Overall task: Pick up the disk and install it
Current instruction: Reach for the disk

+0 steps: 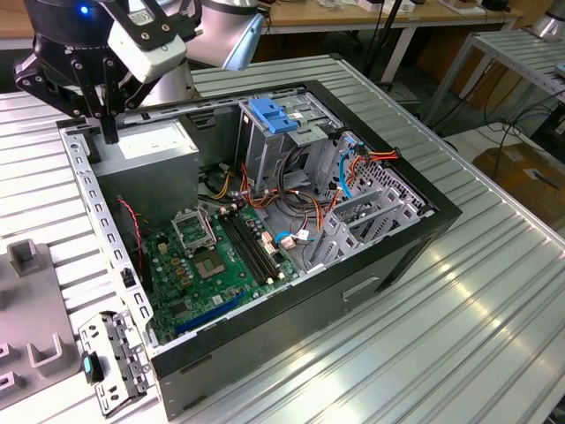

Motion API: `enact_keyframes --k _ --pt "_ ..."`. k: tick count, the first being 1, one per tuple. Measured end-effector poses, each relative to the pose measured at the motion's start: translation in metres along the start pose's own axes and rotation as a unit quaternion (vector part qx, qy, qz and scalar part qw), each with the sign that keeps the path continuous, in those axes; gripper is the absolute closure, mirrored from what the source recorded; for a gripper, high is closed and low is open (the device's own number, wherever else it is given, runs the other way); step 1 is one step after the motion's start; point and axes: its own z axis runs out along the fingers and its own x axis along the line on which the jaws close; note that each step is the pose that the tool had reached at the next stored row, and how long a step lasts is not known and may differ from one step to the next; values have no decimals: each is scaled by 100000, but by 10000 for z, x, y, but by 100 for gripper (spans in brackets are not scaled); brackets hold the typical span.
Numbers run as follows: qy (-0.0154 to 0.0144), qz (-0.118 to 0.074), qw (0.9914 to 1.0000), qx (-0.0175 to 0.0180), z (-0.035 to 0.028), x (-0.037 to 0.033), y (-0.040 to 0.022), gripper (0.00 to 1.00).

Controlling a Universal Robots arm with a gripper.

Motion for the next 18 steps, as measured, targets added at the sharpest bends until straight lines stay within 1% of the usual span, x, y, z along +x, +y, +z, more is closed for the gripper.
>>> enact_keyframes --k 10,13,18 --pt "1 4 100000 1 0 70 -5 89" --pt "0 0 100000 -2 0 107 -8 89" --pt "1 1 100000 0 0 109 -8 89"
